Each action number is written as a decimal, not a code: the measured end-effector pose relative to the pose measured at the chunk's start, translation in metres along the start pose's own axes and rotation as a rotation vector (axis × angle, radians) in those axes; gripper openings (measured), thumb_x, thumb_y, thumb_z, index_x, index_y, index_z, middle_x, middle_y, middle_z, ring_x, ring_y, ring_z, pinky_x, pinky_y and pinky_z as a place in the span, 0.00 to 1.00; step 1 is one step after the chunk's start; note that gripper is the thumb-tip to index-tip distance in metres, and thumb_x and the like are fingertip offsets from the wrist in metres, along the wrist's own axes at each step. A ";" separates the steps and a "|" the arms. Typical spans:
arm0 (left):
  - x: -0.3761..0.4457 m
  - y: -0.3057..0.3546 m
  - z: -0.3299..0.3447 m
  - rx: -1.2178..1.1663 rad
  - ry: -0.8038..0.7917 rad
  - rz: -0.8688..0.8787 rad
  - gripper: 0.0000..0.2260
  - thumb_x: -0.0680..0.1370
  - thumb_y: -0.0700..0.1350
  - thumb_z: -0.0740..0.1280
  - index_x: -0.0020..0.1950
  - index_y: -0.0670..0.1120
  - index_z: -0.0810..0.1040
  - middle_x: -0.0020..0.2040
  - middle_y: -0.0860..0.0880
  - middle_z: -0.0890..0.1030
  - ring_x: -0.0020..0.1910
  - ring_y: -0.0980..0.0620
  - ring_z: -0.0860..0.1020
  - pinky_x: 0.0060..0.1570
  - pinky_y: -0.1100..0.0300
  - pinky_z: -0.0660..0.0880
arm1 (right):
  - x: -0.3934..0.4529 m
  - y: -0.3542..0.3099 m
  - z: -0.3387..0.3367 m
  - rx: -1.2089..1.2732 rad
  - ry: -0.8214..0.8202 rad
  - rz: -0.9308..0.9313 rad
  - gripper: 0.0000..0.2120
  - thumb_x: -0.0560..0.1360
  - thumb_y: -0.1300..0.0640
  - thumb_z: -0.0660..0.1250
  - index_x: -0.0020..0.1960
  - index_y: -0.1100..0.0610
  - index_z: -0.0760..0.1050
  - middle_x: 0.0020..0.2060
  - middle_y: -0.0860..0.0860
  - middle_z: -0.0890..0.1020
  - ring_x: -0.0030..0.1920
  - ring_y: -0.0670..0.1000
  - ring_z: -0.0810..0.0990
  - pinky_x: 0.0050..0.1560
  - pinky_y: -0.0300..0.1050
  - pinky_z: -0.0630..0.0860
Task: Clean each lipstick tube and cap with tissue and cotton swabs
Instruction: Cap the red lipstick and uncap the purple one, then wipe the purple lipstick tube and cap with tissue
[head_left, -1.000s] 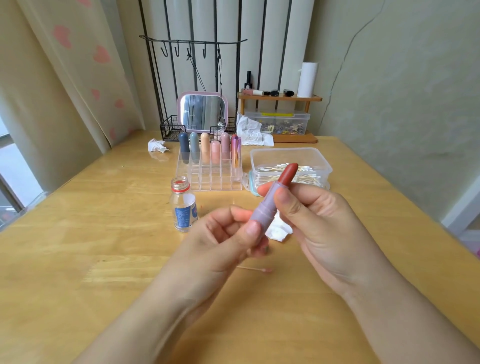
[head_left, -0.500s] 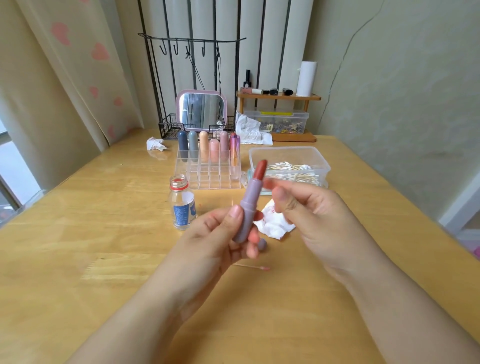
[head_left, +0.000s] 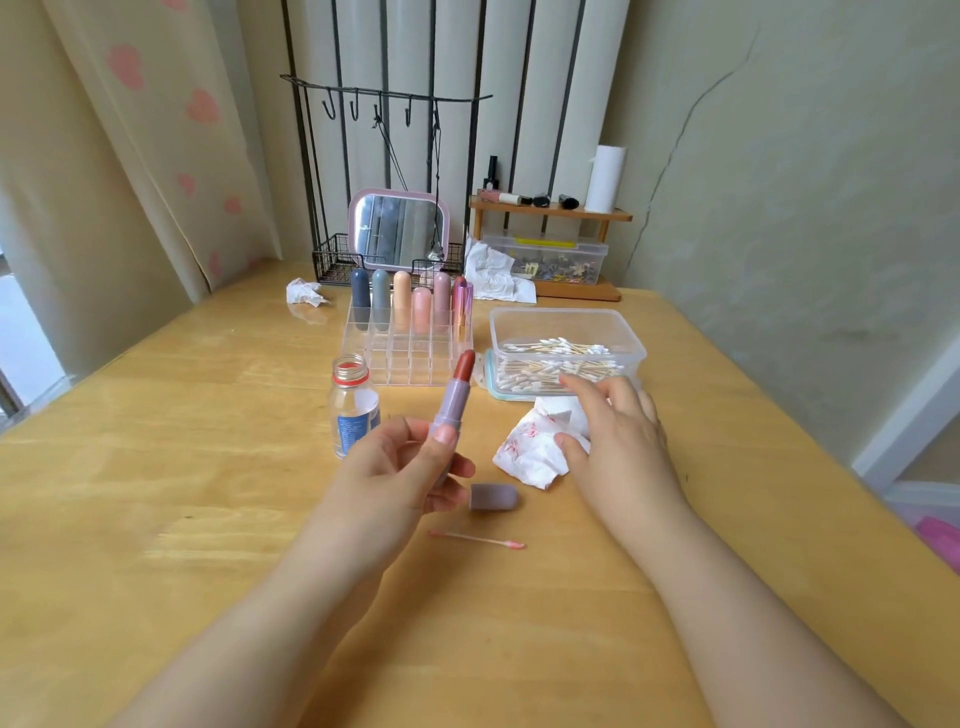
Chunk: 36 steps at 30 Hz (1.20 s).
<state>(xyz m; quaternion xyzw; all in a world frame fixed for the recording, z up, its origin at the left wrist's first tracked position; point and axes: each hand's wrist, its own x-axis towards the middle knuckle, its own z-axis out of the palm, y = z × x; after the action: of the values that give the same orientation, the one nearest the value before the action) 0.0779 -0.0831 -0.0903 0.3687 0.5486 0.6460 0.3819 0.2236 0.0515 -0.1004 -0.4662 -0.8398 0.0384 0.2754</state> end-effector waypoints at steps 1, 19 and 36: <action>-0.001 0.001 0.001 0.012 -0.003 0.000 0.10 0.77 0.48 0.63 0.50 0.41 0.75 0.35 0.50 0.82 0.33 0.53 0.77 0.48 0.51 0.76 | 0.001 0.001 0.002 -0.012 -0.028 0.000 0.21 0.74 0.59 0.68 0.66 0.51 0.73 0.57 0.52 0.71 0.61 0.55 0.66 0.61 0.46 0.63; -0.012 0.016 0.004 -0.350 -0.214 -0.006 0.13 0.72 0.46 0.67 0.49 0.36 0.79 0.50 0.36 0.82 0.49 0.43 0.83 0.46 0.59 0.79 | -0.025 -0.043 -0.048 0.856 -0.182 -0.042 0.10 0.73 0.56 0.71 0.49 0.42 0.77 0.42 0.44 0.82 0.46 0.42 0.80 0.51 0.38 0.75; -0.013 0.015 0.005 -0.030 -0.098 0.160 0.10 0.70 0.55 0.69 0.44 0.49 0.80 0.36 0.50 0.79 0.30 0.52 0.71 0.37 0.62 0.71 | -0.024 -0.039 -0.048 0.901 -0.222 0.270 0.03 0.70 0.58 0.73 0.41 0.53 0.79 0.37 0.55 0.84 0.37 0.57 0.83 0.42 0.56 0.79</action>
<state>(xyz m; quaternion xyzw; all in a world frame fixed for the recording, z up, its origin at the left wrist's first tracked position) 0.0864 -0.0941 -0.0757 0.4367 0.4882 0.6639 0.3608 0.2283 0.0012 -0.0573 -0.3984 -0.6959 0.4834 0.3512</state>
